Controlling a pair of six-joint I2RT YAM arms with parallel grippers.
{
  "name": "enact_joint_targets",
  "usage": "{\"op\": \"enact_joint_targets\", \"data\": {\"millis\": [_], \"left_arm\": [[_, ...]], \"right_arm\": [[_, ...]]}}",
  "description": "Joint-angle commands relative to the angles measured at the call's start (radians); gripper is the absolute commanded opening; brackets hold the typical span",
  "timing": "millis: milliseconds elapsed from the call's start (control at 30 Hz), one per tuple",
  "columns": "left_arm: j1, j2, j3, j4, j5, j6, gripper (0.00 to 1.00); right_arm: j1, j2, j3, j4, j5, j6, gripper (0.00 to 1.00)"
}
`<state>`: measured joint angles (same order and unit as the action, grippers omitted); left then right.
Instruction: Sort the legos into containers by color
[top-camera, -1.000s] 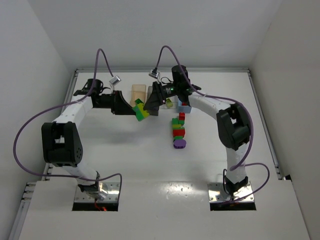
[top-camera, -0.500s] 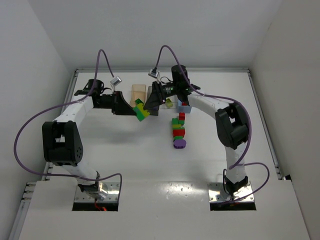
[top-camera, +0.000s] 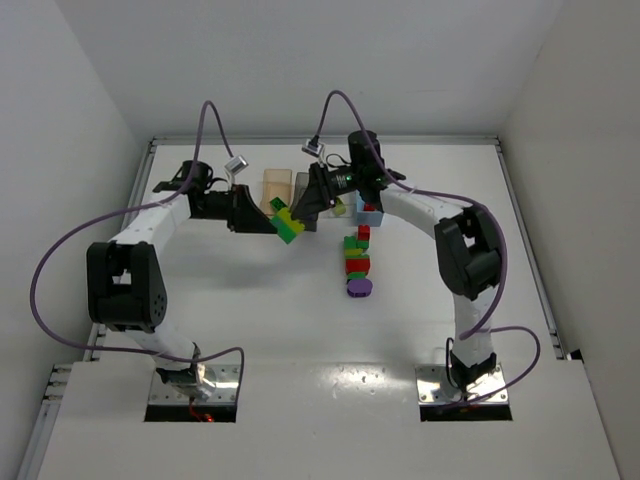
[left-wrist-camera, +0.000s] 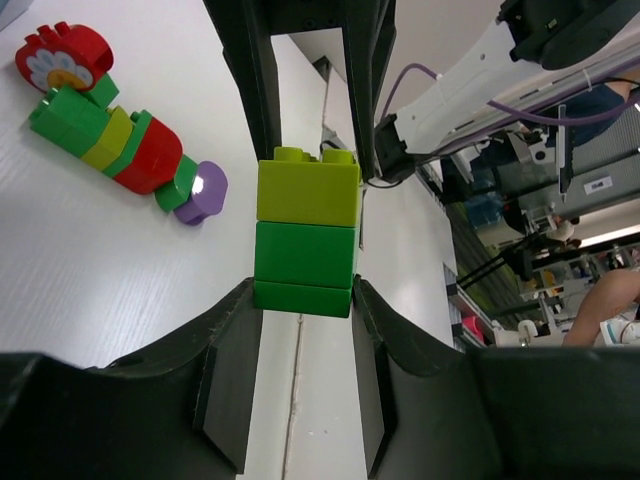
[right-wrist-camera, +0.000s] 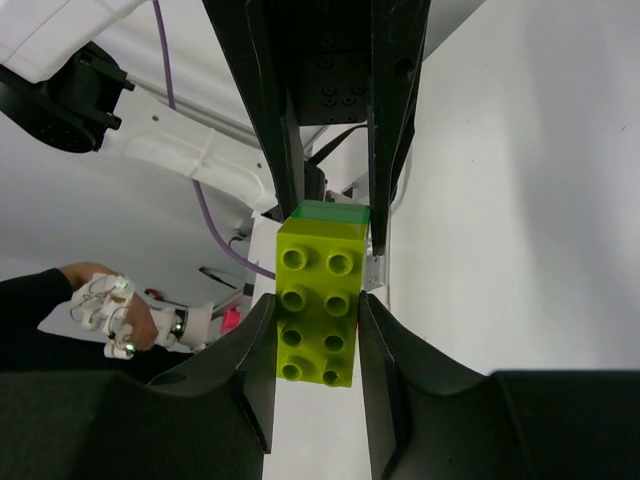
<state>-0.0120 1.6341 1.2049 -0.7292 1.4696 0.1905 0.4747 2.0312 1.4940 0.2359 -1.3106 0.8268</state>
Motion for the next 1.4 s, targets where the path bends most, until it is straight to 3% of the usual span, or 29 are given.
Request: {"op": "enact_joint_targets", "data": {"millis": [0, 500, 600, 633, 667, 733, 800, 1233, 1367], "left_arm": [[0.004, -0.037, -0.021, -0.042, 0.084, 0.072, 0.18], [0.004, -0.089, -0.044, -0.073, -0.015, 0.110, 0.17], [0.004, -0.117, -0.015, -0.085, -0.185, 0.153, 0.17], [-0.006, -0.131, -0.005, -0.047, -0.246, 0.076, 0.17], [-0.017, -0.176, -0.017, 0.114, -0.411, -0.009, 0.17], [-0.026, -0.242, -0.095, 0.297, -0.562, -0.196, 0.17], [-0.055, -0.266, -0.094, 0.434, -0.731, -0.226, 0.17], [-0.141, 0.044, 0.084, 0.510, -1.049, -0.284, 0.17], [-0.141, 0.093, 0.108, 0.528, -1.072, -0.284, 0.17]], "right_arm": [[-0.087, -0.075, -0.008, 0.052, -0.001, 0.000, 0.06], [-0.145, -0.121, -0.070, 0.027, -0.019, -0.020, 0.06], [-0.163, -0.163, -0.098, -0.026, -0.019, -0.086, 0.06], [-0.175, -0.175, -0.107, -0.070, -0.006, -0.127, 0.06], [-0.189, -0.187, -0.116, -0.088, 0.005, -0.144, 0.06], [-0.202, -0.221, -0.132, -0.151, 0.017, -0.199, 0.06], [-0.216, -0.250, -0.141, -0.193, 0.046, -0.235, 0.06], [-0.277, -0.287, -0.152, -0.267, 0.088, -0.279, 0.06], [-0.277, -0.287, -0.152, -0.267, 0.088, -0.279, 0.06]]}}
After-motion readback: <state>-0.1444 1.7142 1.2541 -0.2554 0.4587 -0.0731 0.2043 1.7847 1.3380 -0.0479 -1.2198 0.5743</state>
